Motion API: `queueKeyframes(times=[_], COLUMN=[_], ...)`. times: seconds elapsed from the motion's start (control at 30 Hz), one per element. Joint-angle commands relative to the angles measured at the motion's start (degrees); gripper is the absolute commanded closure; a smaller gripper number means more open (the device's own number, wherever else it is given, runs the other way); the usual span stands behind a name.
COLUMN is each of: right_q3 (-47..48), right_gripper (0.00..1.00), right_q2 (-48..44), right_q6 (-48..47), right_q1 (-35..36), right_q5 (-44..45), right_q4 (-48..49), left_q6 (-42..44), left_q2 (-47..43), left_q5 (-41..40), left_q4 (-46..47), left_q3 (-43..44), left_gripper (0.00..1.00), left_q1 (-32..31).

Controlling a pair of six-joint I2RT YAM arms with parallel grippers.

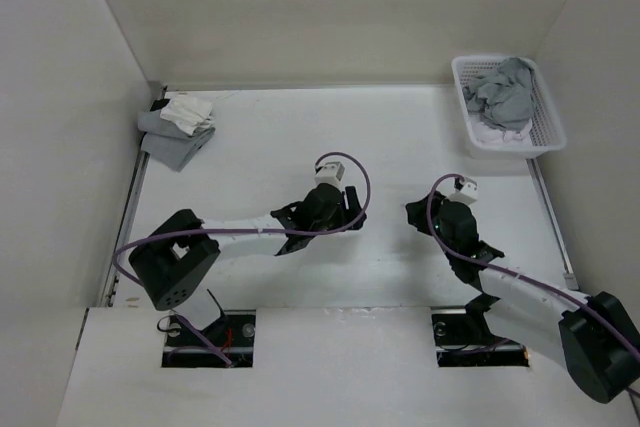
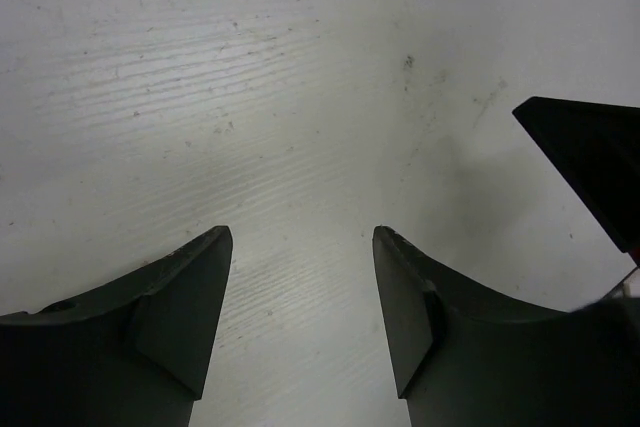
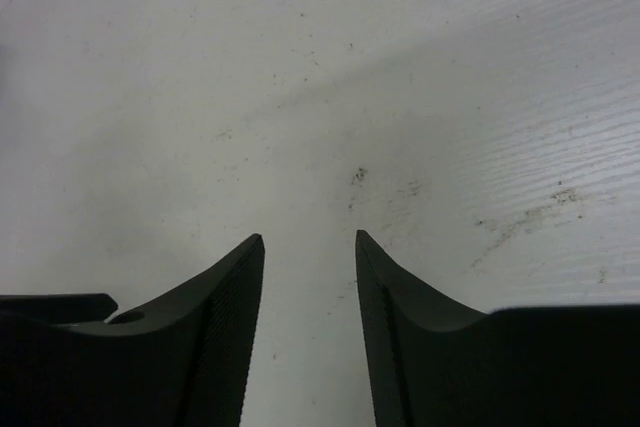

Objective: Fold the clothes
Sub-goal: Grab the tank top from the pile

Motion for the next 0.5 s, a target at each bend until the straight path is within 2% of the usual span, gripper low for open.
queueKeyframes(times=[0.0, 0.1, 0.2, 0.23, 0.33, 0.4, 0.47], right_q3=[2.54, 5.43, 9.12, 11.05, 17.99, 25.27, 32.39], right_gripper=[0.6, 0.77, 0.89, 0.91, 0.95, 0.95, 0.95], right_q2=[-1.39, -2.44, -2.1, -1.48, 1.41, 5.09, 10.27], right_q6=[0.65, 0.65, 0.3, -0.14, -2.77, -4.7, -7.34], right_q1=[0.78, 0.78, 0.52, 0.08, -2.82, -8.25, -15.53], right_q5=[1.95, 1.95, 1.95, 1.95, 2.82, 4.49, 4.76], right_q4=[-0.7, -4.12, -6.59, -7.11, -9.57, -11.77, -12.65], left_q6=[2.43, 3.92, 5.59, 6.29, 8.58, 9.2, 9.03], left_q2=[-2.94, -4.43, -5.66, -6.19, -7.07, -7.34, -7.42], left_q5=[1.71, 1.8, 1.89, 1.98, 3.03, 2.86, 2.77], left_q4=[4.45, 6.9, 10.77, 12.87, 15.26, 15.35, 15.97], left_q3=[0.0, -0.96, -2.98, -3.95, -5.45, -5.89, -6.76], left_gripper=[0.42, 0.43, 0.5, 0.55, 0.89, 0.95, 0.95], left_q1=[-0.44, -1.32, -1.67, -1.85, -1.76, -1.59, -1.24])
